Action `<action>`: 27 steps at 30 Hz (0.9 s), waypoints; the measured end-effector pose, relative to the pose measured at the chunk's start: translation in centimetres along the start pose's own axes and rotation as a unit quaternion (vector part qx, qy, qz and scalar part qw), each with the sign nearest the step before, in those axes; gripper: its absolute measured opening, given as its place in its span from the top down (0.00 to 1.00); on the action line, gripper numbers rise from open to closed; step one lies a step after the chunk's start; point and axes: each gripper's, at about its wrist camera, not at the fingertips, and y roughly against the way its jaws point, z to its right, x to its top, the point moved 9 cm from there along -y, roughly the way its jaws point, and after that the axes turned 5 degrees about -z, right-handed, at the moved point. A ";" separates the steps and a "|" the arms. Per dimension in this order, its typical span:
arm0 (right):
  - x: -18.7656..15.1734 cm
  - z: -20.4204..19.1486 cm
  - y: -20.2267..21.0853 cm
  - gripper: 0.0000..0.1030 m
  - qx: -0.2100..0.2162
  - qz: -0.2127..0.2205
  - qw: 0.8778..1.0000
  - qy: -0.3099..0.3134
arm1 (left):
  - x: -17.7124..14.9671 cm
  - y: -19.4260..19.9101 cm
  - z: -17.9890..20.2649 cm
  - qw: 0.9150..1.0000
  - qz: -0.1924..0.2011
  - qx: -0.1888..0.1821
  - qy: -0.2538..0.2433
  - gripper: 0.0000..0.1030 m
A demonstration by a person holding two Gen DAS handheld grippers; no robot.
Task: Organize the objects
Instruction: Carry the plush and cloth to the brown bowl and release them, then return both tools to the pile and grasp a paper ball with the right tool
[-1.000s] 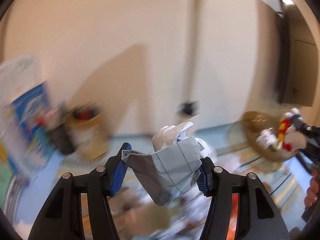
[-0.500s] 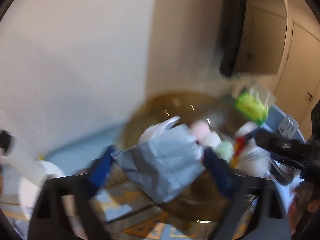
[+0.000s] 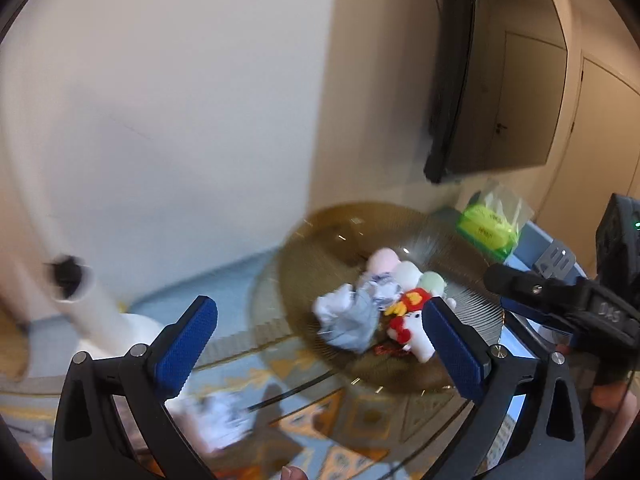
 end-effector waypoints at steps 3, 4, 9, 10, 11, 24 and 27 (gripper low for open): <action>-1.2 -3.8 0.6 0.00 0.013 0.001 1.000 0.023 | -0.1 4.8 -2.8 0.999 0.019 0.028 -0.001 0.00; -1.9 -5.4 0.8 0.00 0.019 0.000 0.999 0.035 | -0.3 6.8 -4.2 0.999 0.026 0.041 -0.001 0.00; -6.5 -11.9 0.1 0.00 0.032 -0.023 0.995 0.096 | -3.0 13.4 -10.6 0.993 0.029 0.113 -0.004 0.00; -7.6 -12.7 -0.3 0.00 0.032 -0.030 0.993 0.106 | -4.2 14.3 -11.8 0.992 0.025 0.124 -0.005 0.00; -8.6 -13.5 -0.6 0.00 0.032 -0.036 0.992 0.115 | -5.4 15.0 -12.9 0.991 0.019 0.131 -0.006 0.00; -26.7 -20.7 -7.4 0.00 0.042 -0.160 0.936 0.312 | -25.1 10.5 -17.7 0.984 -0.127 0.122 0.020 0.01; -28.5 -21.4 -8.6 0.00 0.045 -0.167 0.923 0.343 | -26.1 9.7 -17.7 0.984 -0.131 0.118 0.028 0.01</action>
